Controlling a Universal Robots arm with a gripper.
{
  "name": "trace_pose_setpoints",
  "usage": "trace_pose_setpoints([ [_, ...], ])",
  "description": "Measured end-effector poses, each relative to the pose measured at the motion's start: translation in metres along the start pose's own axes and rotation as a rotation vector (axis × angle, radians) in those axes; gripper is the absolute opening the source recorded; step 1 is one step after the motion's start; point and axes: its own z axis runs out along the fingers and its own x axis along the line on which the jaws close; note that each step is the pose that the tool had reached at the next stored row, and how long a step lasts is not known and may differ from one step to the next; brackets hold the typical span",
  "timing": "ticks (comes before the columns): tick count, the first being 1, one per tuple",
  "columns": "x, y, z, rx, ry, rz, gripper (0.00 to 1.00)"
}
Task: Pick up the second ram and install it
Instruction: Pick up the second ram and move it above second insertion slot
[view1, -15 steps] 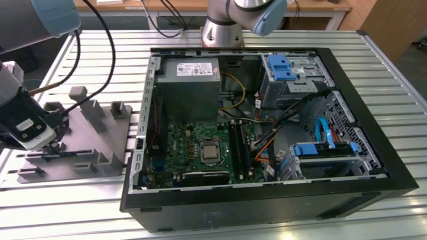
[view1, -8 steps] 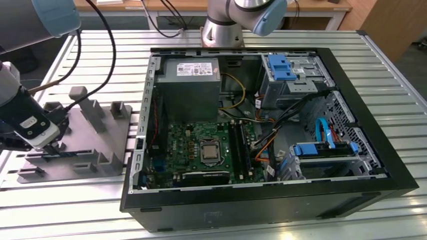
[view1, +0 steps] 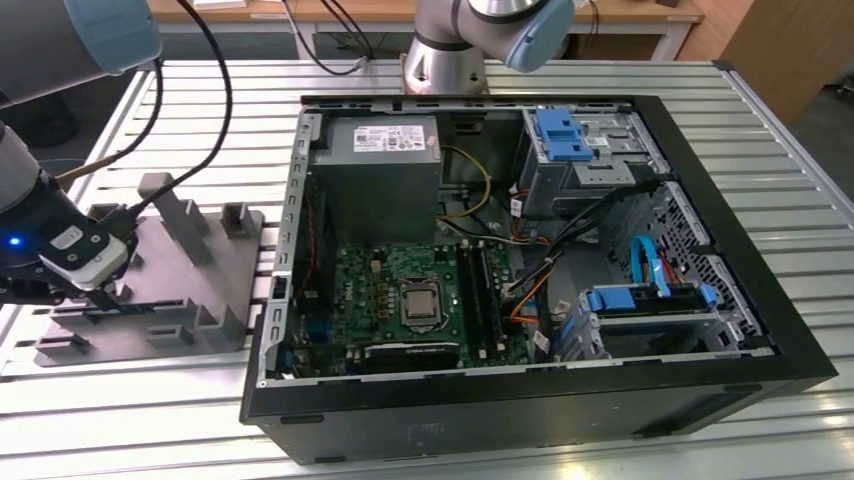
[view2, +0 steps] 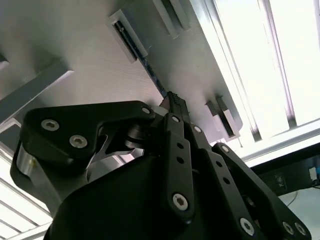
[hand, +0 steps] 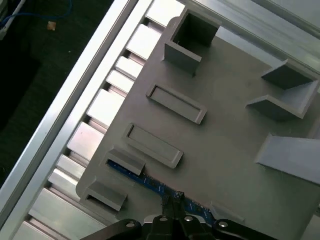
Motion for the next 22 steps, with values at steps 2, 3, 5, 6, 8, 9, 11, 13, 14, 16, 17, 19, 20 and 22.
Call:
trace_pose_setpoints([
  [2, 0.0, 0.0, 0.0, 0.0003, 0.0005, -0.027, 0.1],
  [3, 0.0, 0.0, 0.0, 0.0005, 0.0008, -0.042, 0.1],
  [5, 0.0, 0.0, 0.0, 0.0008, 0.0013, -0.069, 0.1],
  [6, 0.0, 0.0, 0.0001, 0.0009, 0.0015, -0.082, 0.1],
  [8, 0.0, 0.0, 0.0, 0.0012, 0.0021, -0.11, 0.1],
  [9, 0.0, 0.0, 0.0, 0.0014, 0.0023, -0.122, 0.1],
  [11, 0.0, 0.0, 0.0001, 0.0017, 0.0028, -0.151, 0.1],
  [13, 0.0, 0.0, 0.0001, 0.0021, 0.0033, -0.178, 0.1],
  [14, 0.0, 0.0, 0.0001, 0.0022, 0.0036, -0.191, 0.1],
  [16, 0.0, 0.0, 0.0001, 0.0025, 0.0041, -0.218, 0.1],
  [17, 0.0, 0.0, 0.0001, 0.0027, 0.0044, -0.233, 0.1],
  [19, 0.0, 0.0, 0.0001, 0.003, 0.0049, -0.262, 0.1],
  [20, 0.0, 0.0, 0.0001, 0.0032, 0.0052, -0.276, 0.1],
  [22, 0.0, 0.0, 0.0002, 0.0036, 0.0058, -0.307, 0.1],
])
